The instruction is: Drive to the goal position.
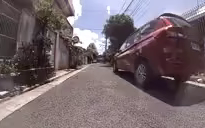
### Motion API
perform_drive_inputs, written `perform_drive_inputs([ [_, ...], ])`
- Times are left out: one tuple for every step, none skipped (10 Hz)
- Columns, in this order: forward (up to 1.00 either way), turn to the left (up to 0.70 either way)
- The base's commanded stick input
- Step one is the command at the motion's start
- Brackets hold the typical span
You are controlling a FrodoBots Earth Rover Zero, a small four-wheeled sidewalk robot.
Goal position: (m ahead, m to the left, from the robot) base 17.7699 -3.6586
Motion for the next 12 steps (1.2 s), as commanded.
perform_drive_inputs([
  [0.70, 0.00],
  [0.70, 0.00],
  [0.70, 0.00],
  [0.70, 0.00],
  [0.70, 0.00],
  [0.70, 0.00],
  [0.70, 0.00],
  [0.70, 0.00],
  [0.70, 0.00],
  [0.70, 0.00],
  [0.70, 0.00],
  [0.70, 0.00],
])
